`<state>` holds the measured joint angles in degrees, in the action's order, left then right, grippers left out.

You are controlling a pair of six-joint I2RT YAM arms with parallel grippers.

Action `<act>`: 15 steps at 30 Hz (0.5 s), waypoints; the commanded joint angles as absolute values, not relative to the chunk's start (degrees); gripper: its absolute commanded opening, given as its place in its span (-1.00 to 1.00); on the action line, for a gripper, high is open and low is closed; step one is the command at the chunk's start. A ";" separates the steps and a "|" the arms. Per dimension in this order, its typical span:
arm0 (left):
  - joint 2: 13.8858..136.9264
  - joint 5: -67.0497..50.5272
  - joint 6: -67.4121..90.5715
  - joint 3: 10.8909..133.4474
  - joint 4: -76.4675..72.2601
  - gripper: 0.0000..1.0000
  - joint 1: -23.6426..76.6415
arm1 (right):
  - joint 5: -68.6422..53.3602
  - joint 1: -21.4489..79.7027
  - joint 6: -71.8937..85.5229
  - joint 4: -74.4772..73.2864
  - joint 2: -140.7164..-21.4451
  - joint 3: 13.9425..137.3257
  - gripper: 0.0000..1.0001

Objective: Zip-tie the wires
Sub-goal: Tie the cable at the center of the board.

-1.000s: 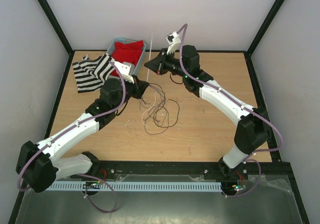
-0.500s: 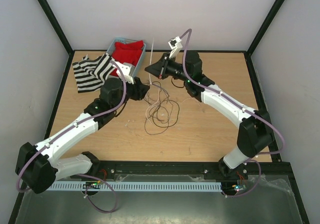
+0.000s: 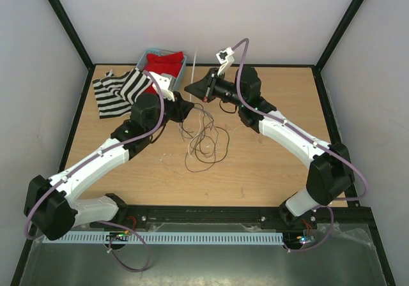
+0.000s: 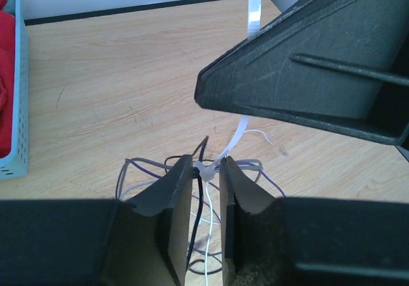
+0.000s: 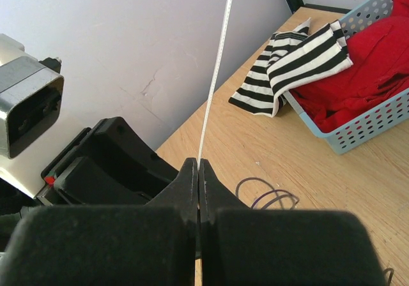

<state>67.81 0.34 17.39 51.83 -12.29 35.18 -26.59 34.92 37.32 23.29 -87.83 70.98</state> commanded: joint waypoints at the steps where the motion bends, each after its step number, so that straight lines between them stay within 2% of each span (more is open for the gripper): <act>1: 68.91 -0.61 17.16 54.88 -15.58 -0.57 34.89 | -27.42 35.25 38.01 26.23 -85.61 70.49 -1.00; 10: 69.93 -0.96 16.74 54.17 -16.41 -0.85 34.89 | -27.34 35.24 38.64 27.14 -85.38 70.41 -1.00; 15: 70.39 -0.88 16.71 52.83 -16.59 -0.88 34.89 | -26.35 35.25 38.59 27.25 -85.01 71.48 -1.00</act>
<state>69.91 -0.91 17.15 52.77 -14.28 35.18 -26.55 34.92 37.76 24.10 -87.79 70.54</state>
